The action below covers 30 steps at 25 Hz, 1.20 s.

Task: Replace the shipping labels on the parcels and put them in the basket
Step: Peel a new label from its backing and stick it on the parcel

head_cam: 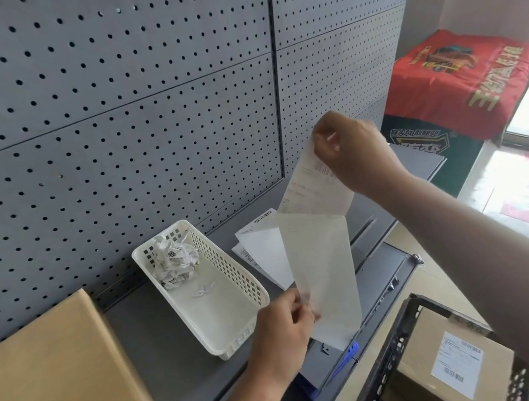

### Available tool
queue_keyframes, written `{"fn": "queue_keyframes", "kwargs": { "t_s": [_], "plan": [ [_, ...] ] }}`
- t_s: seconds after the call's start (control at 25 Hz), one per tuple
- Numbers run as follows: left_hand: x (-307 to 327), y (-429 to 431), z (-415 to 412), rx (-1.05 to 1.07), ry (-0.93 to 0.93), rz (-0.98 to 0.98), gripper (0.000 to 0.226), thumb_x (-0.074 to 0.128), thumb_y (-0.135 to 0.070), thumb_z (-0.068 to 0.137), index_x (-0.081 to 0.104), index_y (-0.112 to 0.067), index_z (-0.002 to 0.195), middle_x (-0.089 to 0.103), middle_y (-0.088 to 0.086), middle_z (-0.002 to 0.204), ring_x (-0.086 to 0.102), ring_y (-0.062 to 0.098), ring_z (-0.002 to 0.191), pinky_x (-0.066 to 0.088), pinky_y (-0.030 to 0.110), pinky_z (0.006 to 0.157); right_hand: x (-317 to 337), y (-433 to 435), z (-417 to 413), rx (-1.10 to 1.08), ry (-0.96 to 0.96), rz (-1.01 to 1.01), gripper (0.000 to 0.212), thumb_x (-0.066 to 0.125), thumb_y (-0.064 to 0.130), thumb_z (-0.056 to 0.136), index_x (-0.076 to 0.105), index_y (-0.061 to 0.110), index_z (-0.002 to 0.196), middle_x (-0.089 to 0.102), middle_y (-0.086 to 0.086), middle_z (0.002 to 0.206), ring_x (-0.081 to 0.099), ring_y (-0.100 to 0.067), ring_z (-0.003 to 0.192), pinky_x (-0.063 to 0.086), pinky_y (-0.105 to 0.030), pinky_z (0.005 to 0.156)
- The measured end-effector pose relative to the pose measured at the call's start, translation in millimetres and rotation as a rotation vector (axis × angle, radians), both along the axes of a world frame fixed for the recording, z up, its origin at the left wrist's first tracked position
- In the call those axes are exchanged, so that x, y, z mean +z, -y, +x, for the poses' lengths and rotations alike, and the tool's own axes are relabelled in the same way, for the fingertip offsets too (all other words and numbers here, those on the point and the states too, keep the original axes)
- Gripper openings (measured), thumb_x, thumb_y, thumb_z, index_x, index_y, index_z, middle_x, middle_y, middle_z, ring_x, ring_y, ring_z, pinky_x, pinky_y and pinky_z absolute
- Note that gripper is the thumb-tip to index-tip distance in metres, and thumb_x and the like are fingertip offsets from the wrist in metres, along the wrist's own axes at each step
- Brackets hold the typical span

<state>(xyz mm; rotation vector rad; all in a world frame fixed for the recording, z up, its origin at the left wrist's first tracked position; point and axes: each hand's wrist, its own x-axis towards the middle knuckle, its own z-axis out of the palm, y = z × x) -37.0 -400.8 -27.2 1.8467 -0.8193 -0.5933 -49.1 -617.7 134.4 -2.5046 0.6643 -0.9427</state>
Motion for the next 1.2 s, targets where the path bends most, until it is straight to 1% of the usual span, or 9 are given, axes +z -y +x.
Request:
{"fn": "queue_keyframes", "kwargs": {
  "t_s": [0.24, 0.52, 0.64, 0.76, 0.84, 0.92, 0.96, 1.08, 1.2],
  "plan": [
    [-16.7, 2.1, 0.6, -0.002, -0.008, 0.058, 0.015, 0.054, -0.013, 0.103, 0.067, -0.012, 0.110, 0.078, -0.002, 0.100, 0.073, 0.000, 0.095, 0.058, 0.024, 0.089, 19.9, 4.2, 10.6, -0.043, 0.060, -0.060, 0.018, 0.048, 0.030, 0.097, 0.061, 0.019, 0.101, 0.066, 0.004, 0.094, 0.062, -0.023, 0.088, 0.051, -0.037, 0.074],
    [-21.1, 2.3, 2.0, -0.007, 0.000, 0.104, 0.018, 0.053, -0.012, 0.103, 0.070, -0.012, 0.108, 0.078, -0.002, 0.099, 0.072, -0.003, 0.092, 0.052, 0.009, 0.077, 42.2, 5.6, 17.2, -0.052, 0.115, -0.104, 0.018, 0.047, 0.029, 0.098, 0.060, 0.018, 0.103, 0.063, 0.006, 0.094, 0.061, -0.021, 0.088, 0.046, -0.033, 0.071],
    [-26.3, 1.7, 1.4, 0.011, 0.053, 0.141, 0.016, 0.055, -0.016, 0.102, 0.071, -0.013, 0.105, 0.078, -0.007, 0.094, 0.071, -0.002, 0.086, 0.049, 0.007, 0.071, 48.5, 6.3, 18.4, -0.022, 0.164, -0.107, 0.017, 0.048, 0.028, 0.097, 0.061, 0.017, 0.101, 0.063, 0.008, 0.090, 0.063, -0.020, 0.085, 0.052, -0.036, 0.072],
    [-28.9, 1.5, 2.5, -0.006, 0.058, 0.153, 0.018, 0.057, -0.023, 0.101, 0.070, -0.017, 0.111, 0.076, -0.012, 0.095, 0.070, -0.002, 0.087, 0.054, 0.015, 0.076, 51.8, 3.1, 16.2, 0.027, 0.230, -0.076, 0.015, 0.049, 0.028, 0.094, 0.060, 0.019, 0.098, 0.065, 0.011, 0.088, 0.065, -0.014, 0.086, 0.055, -0.040, 0.078],
    [-21.1, -0.2, 0.7, -0.001, 0.041, 0.144, 0.022, 0.058, -0.032, 0.102, 0.067, -0.020, 0.118, 0.074, -0.016, 0.100, 0.068, -0.005, 0.091, 0.054, 0.013, 0.081, 52.5, -4.8, 10.9, 0.072, 0.256, -0.043, 0.014, 0.050, 0.027, 0.095, 0.061, 0.019, 0.098, 0.065, 0.013, 0.086, 0.063, -0.004, 0.084, 0.054, -0.028, 0.080],
    [-8.1, -2.3, -0.1, 0.051, 0.033, 0.090, 0.032, 0.060, -0.039, 0.101, 0.062, -0.021, 0.127, 0.071, -0.015, 0.111, 0.065, -0.008, 0.098, 0.051, 0.008, 0.085, 48.9, -18.0, 1.5, 0.128, 0.260, -0.014, 0.013, 0.053, 0.025, 0.096, 0.062, 0.017, 0.099, 0.065, 0.014, 0.085, 0.061, 0.004, 0.080, 0.048, -0.011, 0.075],
    [2.0, -3.3, 0.8, 0.087, 0.030, 0.043, 0.034, 0.059, -0.041, 0.100, 0.062, -0.021, 0.127, 0.072, -0.013, 0.114, 0.065, -0.007, 0.101, 0.050, 0.009, 0.089, 45.1, -25.7, -3.5, 0.162, 0.257, -0.010, 0.012, 0.053, 0.025, 0.096, 0.062, 0.016, 0.099, 0.067, 0.013, 0.087, 0.062, 0.004, 0.080, 0.047, -0.008, 0.074],
    [45.0, -4.2, 8.1, 0.168, -0.144, -0.212, 0.029, 0.057, -0.041, 0.101, 0.068, -0.019, 0.116, 0.077, -0.004, 0.103, 0.072, 0.006, 0.099, 0.057, 0.027, 0.094, 27.1, -46.3, -15.6, 0.267, 0.232, -0.056, 0.011, 0.055, 0.024, 0.095, 0.062, 0.017, 0.100, 0.070, 0.010, 0.091, 0.065, 0.000, 0.087, 0.050, -0.015, 0.079],
    [94.6, -7.0, 23.9, 0.223, -0.434, -0.487, 0.031, 0.054, -0.032, 0.102, 0.068, -0.007, 0.115, 0.077, 0.011, 0.106, 0.074, 0.024, 0.102, 0.060, 0.034, 0.090, 8.7, -63.3, -21.3, 0.353, 0.193, -0.152, 0.016, 0.052, 0.027, 0.095, 0.062, 0.015, 0.101, 0.070, 0.006, 0.093, 0.067, -0.012, 0.086, 0.054, -0.036, 0.077]
  ]
}}
